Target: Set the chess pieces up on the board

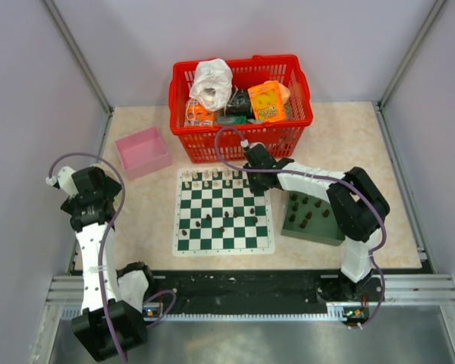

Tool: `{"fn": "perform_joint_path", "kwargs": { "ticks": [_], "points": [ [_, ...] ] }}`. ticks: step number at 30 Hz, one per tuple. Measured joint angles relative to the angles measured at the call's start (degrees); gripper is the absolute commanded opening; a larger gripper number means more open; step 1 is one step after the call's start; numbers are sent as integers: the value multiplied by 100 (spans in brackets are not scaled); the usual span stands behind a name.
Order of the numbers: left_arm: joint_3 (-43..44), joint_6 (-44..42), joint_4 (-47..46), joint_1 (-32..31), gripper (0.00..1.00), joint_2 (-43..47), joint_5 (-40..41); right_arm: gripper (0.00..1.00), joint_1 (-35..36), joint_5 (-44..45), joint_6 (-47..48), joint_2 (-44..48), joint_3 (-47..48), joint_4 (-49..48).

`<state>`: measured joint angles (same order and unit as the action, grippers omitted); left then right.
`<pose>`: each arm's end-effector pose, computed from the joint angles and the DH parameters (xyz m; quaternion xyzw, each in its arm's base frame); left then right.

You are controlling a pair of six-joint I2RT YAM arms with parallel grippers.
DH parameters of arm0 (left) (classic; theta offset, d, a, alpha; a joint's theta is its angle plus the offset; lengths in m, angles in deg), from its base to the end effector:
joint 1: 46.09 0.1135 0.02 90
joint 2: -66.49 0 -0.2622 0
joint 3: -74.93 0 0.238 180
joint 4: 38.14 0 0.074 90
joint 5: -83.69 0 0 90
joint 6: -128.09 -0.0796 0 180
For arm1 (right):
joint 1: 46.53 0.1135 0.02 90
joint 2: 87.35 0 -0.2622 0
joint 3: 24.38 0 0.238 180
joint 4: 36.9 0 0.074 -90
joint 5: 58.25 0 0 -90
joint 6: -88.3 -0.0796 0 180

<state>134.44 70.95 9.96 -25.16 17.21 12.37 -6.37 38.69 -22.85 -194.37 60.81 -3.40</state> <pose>0.1787 0.0957 0.2628 -0.4646 0.7583 0.0999 0.4464 0.3155 0.2537 0.1499 -0.1396 0.9427 0.1019 0.2853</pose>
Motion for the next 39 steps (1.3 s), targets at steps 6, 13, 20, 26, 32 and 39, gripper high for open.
{"fn": "perform_joint_path", "kwargs": {
  "ticks": [6, 13, 20, 26, 32, 39],
  "points": [
    [0, 0, 0, 0, 99, 0, 0, 13, 0, 339, 15, 81, 0, 0],
    [0, 0, 0, 0, 99, 0, 0, 13, 0, 695, 15, 251, 2, -94],
    [0, 0, 0, 0, 99, 0, 0, 13, 0, 872, 15, 225, 7, -157],
    [0, 0, 0, 0, 99, 0, 0, 14, 0, 940, 15, 107, 103, -208],
    [0, 2, 0, 0, 99, 0, -2, 14, -20, 962, 13, -57, 120, -291],
    [0, 0, 0, 0, 99, 0, 0, 14, -22, 999, 13, -138, 155, -348]
  ]
}}
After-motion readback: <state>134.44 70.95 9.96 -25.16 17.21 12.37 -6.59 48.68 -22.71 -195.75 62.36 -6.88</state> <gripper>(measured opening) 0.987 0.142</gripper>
